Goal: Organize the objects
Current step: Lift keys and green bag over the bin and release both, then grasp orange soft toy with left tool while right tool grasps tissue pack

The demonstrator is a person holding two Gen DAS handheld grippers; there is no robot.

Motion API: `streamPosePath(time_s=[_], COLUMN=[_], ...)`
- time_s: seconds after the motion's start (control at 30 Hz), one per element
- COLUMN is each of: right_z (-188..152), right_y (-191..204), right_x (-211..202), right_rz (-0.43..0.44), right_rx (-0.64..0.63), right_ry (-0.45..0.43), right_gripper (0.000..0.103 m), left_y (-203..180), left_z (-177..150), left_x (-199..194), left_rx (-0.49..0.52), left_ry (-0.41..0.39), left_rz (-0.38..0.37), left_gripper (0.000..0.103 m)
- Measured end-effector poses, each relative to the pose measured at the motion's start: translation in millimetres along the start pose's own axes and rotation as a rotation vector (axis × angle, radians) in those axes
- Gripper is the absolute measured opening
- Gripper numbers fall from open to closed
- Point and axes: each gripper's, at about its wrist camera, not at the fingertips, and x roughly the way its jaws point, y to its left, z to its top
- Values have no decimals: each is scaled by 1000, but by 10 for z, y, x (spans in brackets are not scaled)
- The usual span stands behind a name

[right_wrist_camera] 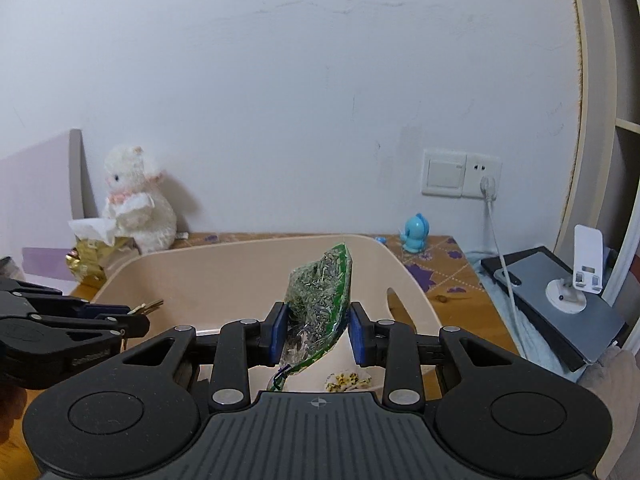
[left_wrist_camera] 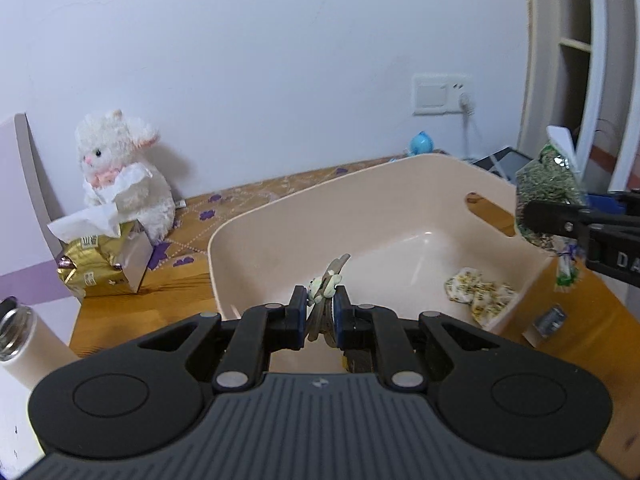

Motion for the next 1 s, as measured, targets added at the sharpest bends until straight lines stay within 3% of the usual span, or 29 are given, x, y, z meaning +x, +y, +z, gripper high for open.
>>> streamPosePath(time_s=[0.37, 0.4, 0.43, 0.5, 0.53, 0.57, 0.6, 0.63, 0.67, 0.7, 0.83, 1.0], right_z=[-146, -149, -152, -138, -132, -126, -120, -112, -115, -124, -198, -361], right_y=[108, 100, 82, 34, 3, -32, -63, -88, -119, -151, -265, -405], right_x=[466, 469, 445, 350, 283, 211, 139, 98, 40, -15, -209, -374], right_rz=[-17, -13, -13, -20, -20, -18, -18, -21, -29, -37, -67, -120], right_rx=[-29, -27, -21, -8, -1, 3, 3, 1, -1, -3, -31, -75], right_ry=[112, 117, 106, 73, 50, 32, 22, 18, 11, 5, 0, 25], right_gripper=[26, 38, 42, 71, 74, 76, 79, 81, 89, 97, 103, 103], left_y=[-7, -8, -16, -16, -14, -14, -14, -16, -13, -6, 4, -35], left_z=[-48, -47, -50, -54, -55, -57, -56, -52, -50, -49, -53, -165], left_x=[569, 584, 587, 575, 558, 521, 477, 431, 364, 288, 15, -261], left_rx=[2, 2, 2, -3, -5, -4, -3, -6, -11, -19, -36, -36], left_ry=[113, 118, 122, 126, 124, 117, 111, 106, 91, 68, 31, 21], left_rz=[61, 60, 59, 51, 46, 39, 38, 48, 56, 58, 42, 15], left_gripper=[15, 15, 15, 17, 19, 25, 45, 57, 76, 83, 88, 91])
